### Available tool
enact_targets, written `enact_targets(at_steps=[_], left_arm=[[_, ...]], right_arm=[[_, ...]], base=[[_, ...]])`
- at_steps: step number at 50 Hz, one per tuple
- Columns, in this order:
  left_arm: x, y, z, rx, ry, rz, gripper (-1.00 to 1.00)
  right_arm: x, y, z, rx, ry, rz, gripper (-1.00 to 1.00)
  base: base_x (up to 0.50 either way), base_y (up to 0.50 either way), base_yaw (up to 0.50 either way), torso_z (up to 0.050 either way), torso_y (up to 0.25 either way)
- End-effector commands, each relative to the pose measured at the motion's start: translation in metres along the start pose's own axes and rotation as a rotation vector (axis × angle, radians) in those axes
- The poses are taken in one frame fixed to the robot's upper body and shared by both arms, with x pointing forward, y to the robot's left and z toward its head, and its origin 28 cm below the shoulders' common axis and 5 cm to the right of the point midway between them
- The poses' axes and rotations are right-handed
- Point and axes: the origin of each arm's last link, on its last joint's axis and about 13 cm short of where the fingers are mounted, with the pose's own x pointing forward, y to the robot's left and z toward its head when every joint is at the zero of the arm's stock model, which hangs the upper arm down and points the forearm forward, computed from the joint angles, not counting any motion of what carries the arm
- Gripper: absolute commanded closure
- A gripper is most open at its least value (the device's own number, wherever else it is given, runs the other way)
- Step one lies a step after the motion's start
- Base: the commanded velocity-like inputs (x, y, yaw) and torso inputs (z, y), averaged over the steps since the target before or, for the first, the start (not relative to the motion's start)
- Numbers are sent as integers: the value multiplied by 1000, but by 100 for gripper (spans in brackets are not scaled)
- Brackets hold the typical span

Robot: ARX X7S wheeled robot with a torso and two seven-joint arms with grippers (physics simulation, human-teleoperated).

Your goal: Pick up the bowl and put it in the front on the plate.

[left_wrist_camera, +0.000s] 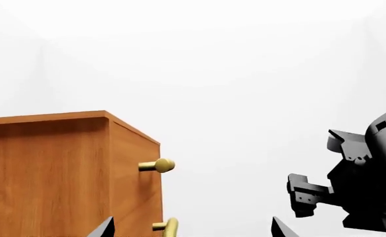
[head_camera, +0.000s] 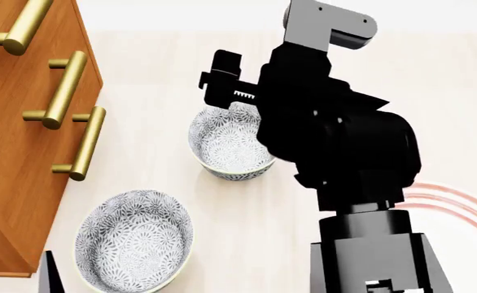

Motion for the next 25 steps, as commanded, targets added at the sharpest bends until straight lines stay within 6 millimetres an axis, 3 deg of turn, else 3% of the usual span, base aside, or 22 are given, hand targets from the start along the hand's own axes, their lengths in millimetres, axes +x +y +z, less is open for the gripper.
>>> enact_targets(at_steps=[1,25], left_arm=[[0,-1,-1,-2,9,-4,-100],[-1,-2,-3,1,18,-12,-100]], right_arm=[[7,-4,-8,17,45,-22,-100],[14,-10,-16,82,94,-24,-100]], base=[[0,0,0,0,0],[0,0,0,0,0]])
